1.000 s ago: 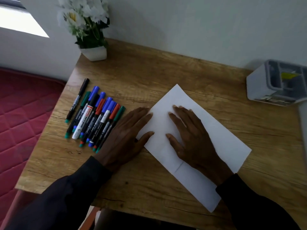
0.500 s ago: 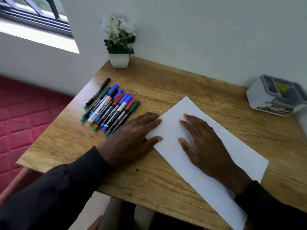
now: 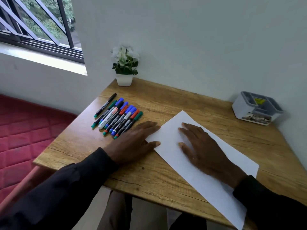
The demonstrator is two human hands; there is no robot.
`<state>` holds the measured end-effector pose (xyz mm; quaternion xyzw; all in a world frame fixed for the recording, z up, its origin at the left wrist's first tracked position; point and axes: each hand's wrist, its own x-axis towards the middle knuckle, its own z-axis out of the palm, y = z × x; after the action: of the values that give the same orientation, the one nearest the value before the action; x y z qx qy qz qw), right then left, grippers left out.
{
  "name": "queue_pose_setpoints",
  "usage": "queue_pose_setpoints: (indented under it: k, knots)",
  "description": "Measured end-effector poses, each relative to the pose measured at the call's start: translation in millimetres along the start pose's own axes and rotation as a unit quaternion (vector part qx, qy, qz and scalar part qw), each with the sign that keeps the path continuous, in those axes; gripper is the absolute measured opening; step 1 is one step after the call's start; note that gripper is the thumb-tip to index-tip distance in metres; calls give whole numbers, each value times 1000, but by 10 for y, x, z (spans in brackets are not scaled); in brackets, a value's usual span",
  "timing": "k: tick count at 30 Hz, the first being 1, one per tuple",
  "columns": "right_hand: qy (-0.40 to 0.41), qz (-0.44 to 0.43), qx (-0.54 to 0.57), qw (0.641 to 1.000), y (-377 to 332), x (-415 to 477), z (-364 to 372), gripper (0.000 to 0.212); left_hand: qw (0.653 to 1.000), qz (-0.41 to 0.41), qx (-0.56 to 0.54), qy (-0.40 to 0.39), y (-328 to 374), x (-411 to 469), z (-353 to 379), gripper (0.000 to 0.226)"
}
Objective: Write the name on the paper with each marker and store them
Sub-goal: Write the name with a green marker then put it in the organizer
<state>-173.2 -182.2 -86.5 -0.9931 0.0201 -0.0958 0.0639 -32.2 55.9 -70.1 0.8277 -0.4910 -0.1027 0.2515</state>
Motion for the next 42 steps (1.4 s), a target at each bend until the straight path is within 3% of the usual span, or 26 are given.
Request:
queue_pose_setpoints:
  k: [6, 9, 15, 19, 26, 31, 34, 38, 42]
  knots:
    - [83, -70, 7, 994, -108, 432, -231, 35, 991, 29, -31, 127, -190, -111, -198, 53]
    - [80, -110, -2, 991, -251, 756, -202, 22, 984, 38, -23, 171, -334, -166, -327, 50]
    - [-2, -194, 40, 980, -599, 1293, -64, 26, 979, 9, -20, 203, -632, -250, -561, 43]
    - [17, -245, 30, 969, -746, 1426, 70, 26, 981, 9, -10, 195, -718, -272, -623, 41]
    - [-5, -257, 43, 966, -689, 1461, 118, 31, 979, 6, 14, 202, -685, -209, -618, 38]
    - [-70, -245, 7, 967, -569, 1385, 28, 25, 976, 9, 11, 216, -676, -135, -650, 34]
    - [-44, -220, 35, 974, -390, 1324, -33, 26, 972, 7, 13, 233, -617, -78, -674, 33]
    - [65, -140, 202, 967, -159, 1195, -116, 5, 964, 2, -14, 264, -423, 52, -648, 30]
    - [116, 6, 424, 898, -141, 1031, -263, 5, 969, 16, -68, 236, -144, 239, -587, 30]
